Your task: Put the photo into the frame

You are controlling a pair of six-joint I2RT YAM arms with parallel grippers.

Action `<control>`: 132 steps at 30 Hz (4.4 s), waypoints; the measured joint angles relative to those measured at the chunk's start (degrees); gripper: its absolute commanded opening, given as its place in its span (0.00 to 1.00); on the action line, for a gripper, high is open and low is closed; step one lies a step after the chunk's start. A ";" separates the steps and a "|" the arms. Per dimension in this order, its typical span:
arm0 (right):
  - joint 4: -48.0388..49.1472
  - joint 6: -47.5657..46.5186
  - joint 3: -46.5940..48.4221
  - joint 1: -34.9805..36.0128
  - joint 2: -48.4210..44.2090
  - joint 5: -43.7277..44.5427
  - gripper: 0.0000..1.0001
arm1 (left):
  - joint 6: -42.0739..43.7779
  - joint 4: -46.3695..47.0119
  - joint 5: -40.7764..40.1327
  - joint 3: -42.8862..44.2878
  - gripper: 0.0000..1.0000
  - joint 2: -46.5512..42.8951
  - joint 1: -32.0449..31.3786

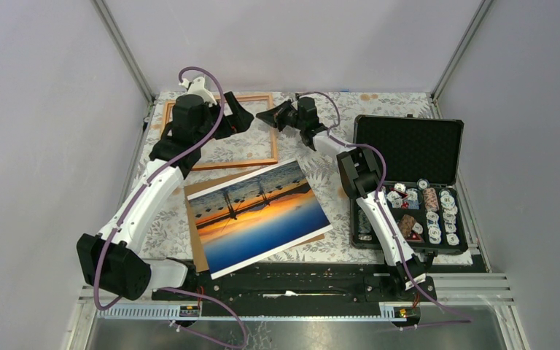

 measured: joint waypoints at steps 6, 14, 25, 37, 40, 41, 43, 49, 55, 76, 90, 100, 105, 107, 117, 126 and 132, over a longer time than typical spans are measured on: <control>3.91 4.48 -0.55 -0.02 0.00 -0.22 0.00 | -0.17 0.00 0.39 -0.20 0.99 0.13 0.04; 8.39 11.17 -1.20 -0.04 0.00 -0.22 0.00 | -0.35 -0.02 0.42 -0.22 0.99 0.13 0.04; 8.24 9.49 -1.95 0.42 0.00 0.44 0.06 | -0.76 -0.02 0.46 -0.22 0.99 0.13 0.13; 3.19 8.68 -2.89 1.77 0.00 1.33 0.06 | -0.76 0.00 0.42 -0.22 0.99 0.17 0.35; 2.71 8.00 -2.78 1.77 0.00 1.36 0.06 | -0.76 0.13 0.39 -0.22 0.99 0.63 0.61; 2.38 7.43 -2.64 1.77 0.00 1.36 0.06 | -0.76 0.15 0.39 -0.22 0.99 0.85 0.70; 1.68 5.81 -2.54 1.77 0.00 1.42 0.06 | -0.79 0.13 0.39 -0.24 0.99 1.25 0.83; 0.61 0.39 -1.27 1.79 0.68 1.42 0.03 | -0.79 0.15 0.42 -0.26 0.99 1.51 0.87; -0.22 -6.25 -1.27 1.81 0.70 1.84 0.00 | -0.87 0.15 0.46 -0.26 0.99 1.49 0.90; 7.78 -16.61 -0.70 2.86 2.49 2.89 0.00 | -1.20 0.17 1.16 -0.26 0.99 1.51 0.92; 7.45 -20.37 1.99 2.91 3.39 2.89 0.00 | -1.27 0.33 1.70 -0.26 0.99 1.49 0.90; 6.71 -21.84 4.55 2.93 4.68 2.91 0.03 | -1.46 0.35 1.75 -0.26 0.99 1.49 0.90; 5.18 -21.86 6.01 2.93 5.77 3.19 0.21 | -1.49 0.35 1.77 -0.26 0.99 1.49 0.92; 4.17 -22.08 6.03 2.95 5.81 3.34 0.36 | -1.49 0.35 1.81 -0.28 0.99 1.51 0.90; -11.87 -34.29 8.15 3.48 1.31 5.53 0.95 | -1.51 0.35 1.90 -0.28 0.99 1.49 0.92; -30.82 -46.45 8.94 3.30 -4.98 8.66 0.97 | -1.66 0.35 1.95 -0.28 0.99 1.46 0.90; -38.86 -52.30 7.34 3.28 -10.56 13.05 0.93 | -1.66 0.35 1.97 -0.31 0.99 1.16 0.90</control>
